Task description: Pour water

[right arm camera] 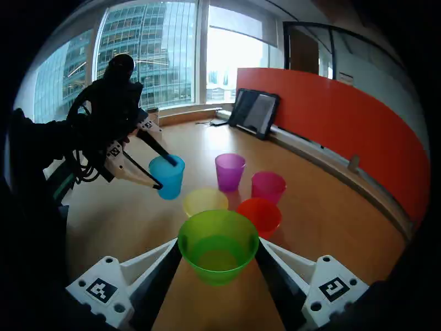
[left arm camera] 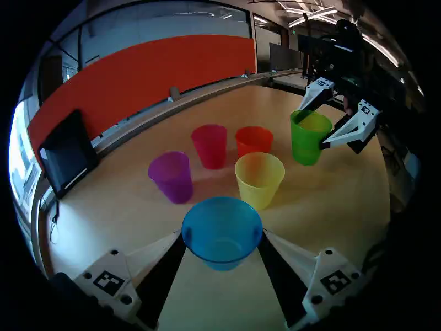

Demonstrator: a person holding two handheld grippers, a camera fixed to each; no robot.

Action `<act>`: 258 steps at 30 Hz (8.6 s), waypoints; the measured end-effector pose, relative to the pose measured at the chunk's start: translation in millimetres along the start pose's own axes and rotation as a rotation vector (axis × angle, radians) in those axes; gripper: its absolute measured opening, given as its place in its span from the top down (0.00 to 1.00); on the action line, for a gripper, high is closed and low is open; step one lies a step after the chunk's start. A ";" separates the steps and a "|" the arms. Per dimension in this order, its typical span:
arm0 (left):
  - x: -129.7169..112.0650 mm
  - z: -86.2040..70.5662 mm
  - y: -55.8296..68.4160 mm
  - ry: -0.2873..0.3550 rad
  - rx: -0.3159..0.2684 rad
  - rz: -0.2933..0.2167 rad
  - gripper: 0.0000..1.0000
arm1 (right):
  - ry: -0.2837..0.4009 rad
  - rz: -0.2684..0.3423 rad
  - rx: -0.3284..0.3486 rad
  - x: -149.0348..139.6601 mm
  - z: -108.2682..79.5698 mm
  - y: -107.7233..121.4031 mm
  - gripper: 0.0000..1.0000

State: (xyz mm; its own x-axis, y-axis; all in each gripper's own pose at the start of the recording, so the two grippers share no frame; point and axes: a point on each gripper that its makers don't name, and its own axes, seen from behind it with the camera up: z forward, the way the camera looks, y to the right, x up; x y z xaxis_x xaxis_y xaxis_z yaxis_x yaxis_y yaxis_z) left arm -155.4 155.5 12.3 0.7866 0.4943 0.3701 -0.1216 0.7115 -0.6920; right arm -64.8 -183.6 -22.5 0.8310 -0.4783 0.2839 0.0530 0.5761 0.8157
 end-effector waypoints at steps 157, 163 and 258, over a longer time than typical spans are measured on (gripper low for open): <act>14.8 -144.6 -82.2 0.606 0.783 -0.291 0.05 | 0.489 0.263 -0.878 7.8 -148.7 70.6 0.00; 14.2 -145.7 -78.2 0.651 0.791 -0.292 0.05 | 0.515 0.266 -0.887 13.5 -153.0 66.0 0.00; -37.2 -125.5 -99.6 0.622 0.777 -0.367 0.05 | 0.603 0.214 -0.961 -0.8 -144.9 86.7 0.00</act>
State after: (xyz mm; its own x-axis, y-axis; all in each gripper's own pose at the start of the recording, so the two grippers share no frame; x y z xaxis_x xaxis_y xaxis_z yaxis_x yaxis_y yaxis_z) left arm -96.6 3.6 -10.3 0.9983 -0.0020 -0.0587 0.0058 0.9978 0.0654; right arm 19.3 -37.3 -25.1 0.9896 -0.0652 -0.1286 0.0639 0.9979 -0.0143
